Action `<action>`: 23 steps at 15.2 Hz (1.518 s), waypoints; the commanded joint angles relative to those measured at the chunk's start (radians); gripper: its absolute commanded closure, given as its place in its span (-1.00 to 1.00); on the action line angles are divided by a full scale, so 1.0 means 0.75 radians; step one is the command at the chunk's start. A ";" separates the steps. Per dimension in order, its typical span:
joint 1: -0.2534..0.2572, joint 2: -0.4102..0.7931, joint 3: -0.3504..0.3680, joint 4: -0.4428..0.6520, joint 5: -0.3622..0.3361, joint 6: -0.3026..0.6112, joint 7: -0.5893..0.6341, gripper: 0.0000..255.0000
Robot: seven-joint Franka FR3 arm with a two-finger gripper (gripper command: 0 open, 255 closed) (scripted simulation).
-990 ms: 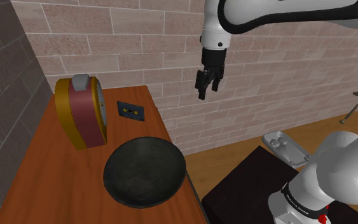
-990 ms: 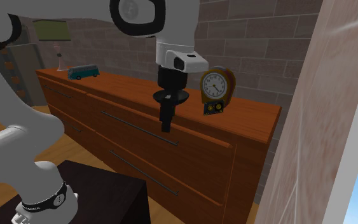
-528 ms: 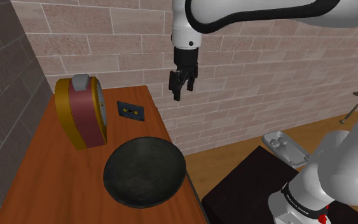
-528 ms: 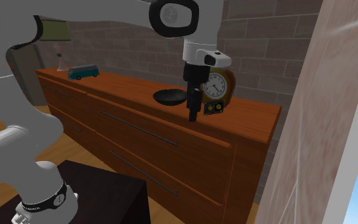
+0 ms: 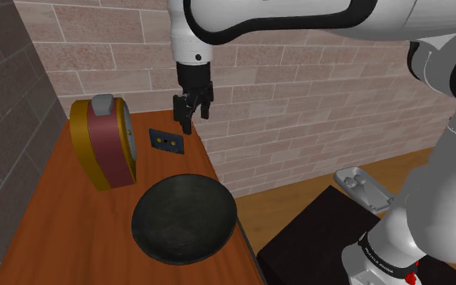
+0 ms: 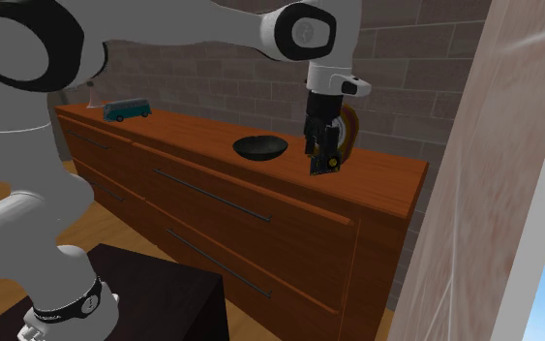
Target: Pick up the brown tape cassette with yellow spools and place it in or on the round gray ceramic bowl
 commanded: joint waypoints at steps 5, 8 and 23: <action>0.130 0.300 0.053 0.412 -0.108 -0.107 0.004 -1.00; 0.128 0.291 0.051 0.363 -0.105 -0.066 0.003 -1.00; 0.116 0.268 0.051 0.229 -0.099 0.045 0.002 1.00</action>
